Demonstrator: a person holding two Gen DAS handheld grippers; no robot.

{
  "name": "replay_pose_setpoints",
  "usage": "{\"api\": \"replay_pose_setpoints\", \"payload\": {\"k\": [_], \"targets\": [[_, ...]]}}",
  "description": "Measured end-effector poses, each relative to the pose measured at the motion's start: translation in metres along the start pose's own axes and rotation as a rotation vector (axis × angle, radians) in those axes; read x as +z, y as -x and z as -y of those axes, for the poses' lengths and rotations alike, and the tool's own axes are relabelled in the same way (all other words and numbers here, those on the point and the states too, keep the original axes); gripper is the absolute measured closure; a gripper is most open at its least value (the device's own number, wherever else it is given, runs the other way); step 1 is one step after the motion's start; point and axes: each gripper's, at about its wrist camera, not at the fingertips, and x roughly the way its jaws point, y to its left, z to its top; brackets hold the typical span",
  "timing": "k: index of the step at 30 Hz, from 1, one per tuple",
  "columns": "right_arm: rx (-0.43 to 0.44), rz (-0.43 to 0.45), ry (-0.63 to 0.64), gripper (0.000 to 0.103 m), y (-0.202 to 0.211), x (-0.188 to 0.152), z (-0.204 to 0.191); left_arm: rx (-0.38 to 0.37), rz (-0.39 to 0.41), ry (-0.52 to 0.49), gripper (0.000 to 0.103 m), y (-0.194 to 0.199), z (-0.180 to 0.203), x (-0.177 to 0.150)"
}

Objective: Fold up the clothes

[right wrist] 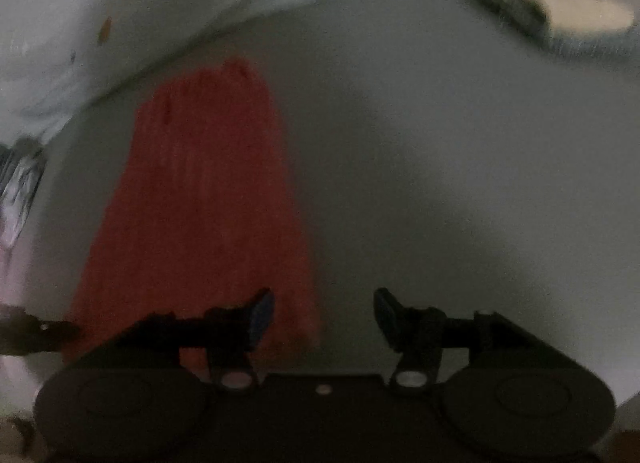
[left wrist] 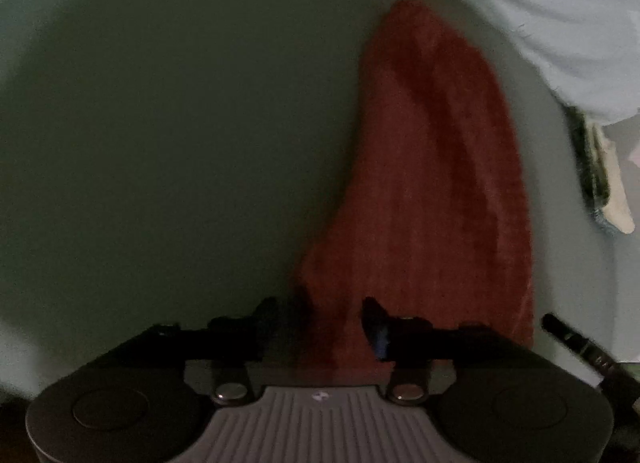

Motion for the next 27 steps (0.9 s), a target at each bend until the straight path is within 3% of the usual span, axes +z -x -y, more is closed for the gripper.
{"api": "replay_pose_setpoints", "payload": {"k": [2,7,10,11,12,14,20,22,24,25,26,27], "targets": [[-0.023,0.078,0.03,0.036,0.002,0.013,-0.009,0.009,0.044,-0.06,0.041,0.004,0.004,0.015],[-0.058,0.244,0.254,0.04,-0.004,0.06,-0.063,-0.037,0.107,-0.102,0.04,-0.005,0.01,0.064],[-0.054,0.379,0.408,0.05,-0.005,0.087,-0.099,-0.029,0.16,-0.118,0.041,-0.02,0.022,0.1],[-0.037,0.393,0.446,0.06,-0.012,0.096,-0.11,-0.042,0.175,-0.12,0.041,-0.024,0.022,0.111],[-0.021,0.401,0.481,0.077,-0.018,0.105,-0.121,-0.059,0.182,-0.114,0.041,-0.028,0.022,0.121],[0.013,0.373,0.501,0.099,-0.037,0.124,-0.133,-0.087,0.188,-0.098,0.042,-0.039,0.023,0.141],[0.127,0.2,0.4,0.095,-0.112,0.172,-0.138,-0.064,0.205,-0.13,0.042,-0.071,0.037,0.177],[0.161,0.131,0.337,0.083,-0.142,0.181,-0.133,-0.056,0.196,-0.127,0.042,-0.078,0.037,0.181],[0.167,0.082,0.278,0.043,-0.165,0.185,-0.128,-0.036,0.192,-0.128,0.041,-0.087,0.04,0.184],[0.179,0.071,0.258,0.044,-0.171,0.182,-0.125,-0.019,0.187,-0.129,0.041,-0.091,0.04,0.185],[0.191,0.06,0.238,0.053,-0.178,0.18,-0.121,-0.004,0.184,-0.131,0.041,-0.094,0.041,0.186],[0.205,0.05,0.219,0.072,-0.183,0.178,-0.119,0.002,0.189,-0.137,0.04,-0.094,0.042,0.185]]}}
